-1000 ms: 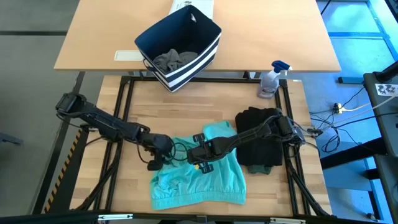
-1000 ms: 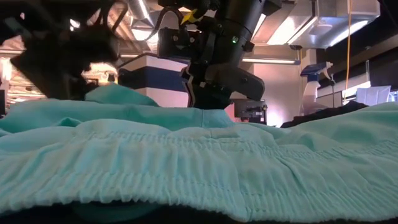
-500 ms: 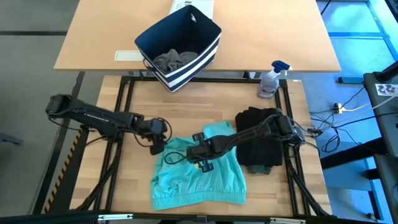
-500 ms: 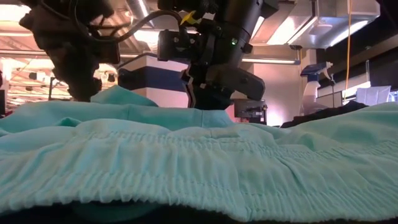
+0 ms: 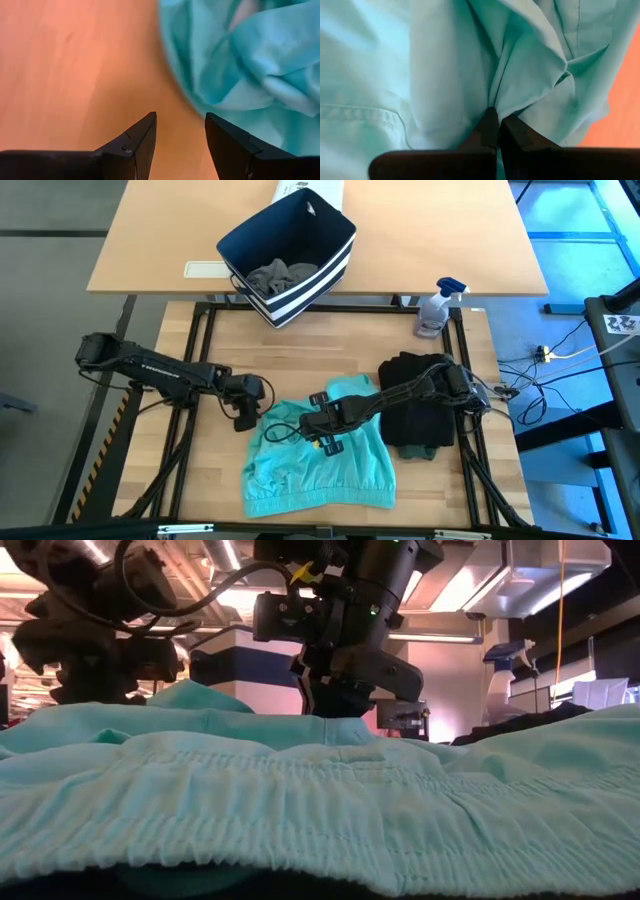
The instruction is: Fold Laundry from Bin
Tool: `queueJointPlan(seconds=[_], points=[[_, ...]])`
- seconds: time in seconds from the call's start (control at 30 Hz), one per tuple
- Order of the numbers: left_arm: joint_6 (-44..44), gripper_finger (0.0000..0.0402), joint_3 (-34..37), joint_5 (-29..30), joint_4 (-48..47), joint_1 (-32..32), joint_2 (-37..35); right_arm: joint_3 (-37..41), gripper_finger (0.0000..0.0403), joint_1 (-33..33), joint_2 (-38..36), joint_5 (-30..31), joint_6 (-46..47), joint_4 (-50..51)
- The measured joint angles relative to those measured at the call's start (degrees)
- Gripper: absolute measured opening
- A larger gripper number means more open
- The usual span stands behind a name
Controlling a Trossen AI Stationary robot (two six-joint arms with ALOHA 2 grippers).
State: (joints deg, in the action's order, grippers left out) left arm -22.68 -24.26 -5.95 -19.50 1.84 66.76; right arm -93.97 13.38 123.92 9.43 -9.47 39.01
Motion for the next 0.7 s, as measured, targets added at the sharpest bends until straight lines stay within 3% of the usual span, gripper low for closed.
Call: queueJointPlan(seconds=[0.13,0.7], points=[[1.49,0.0163,1.87,-1.20,5.13,1.29,0.00,0.00,0.0001,-0.01,0.00,0.00,0.00,0.04],[2.61,0.0161,2.13,-1.51,9.96,2.78,0.00,0.00,0.0001,0.01,0.00,-0.02,0.00,-0.01]])
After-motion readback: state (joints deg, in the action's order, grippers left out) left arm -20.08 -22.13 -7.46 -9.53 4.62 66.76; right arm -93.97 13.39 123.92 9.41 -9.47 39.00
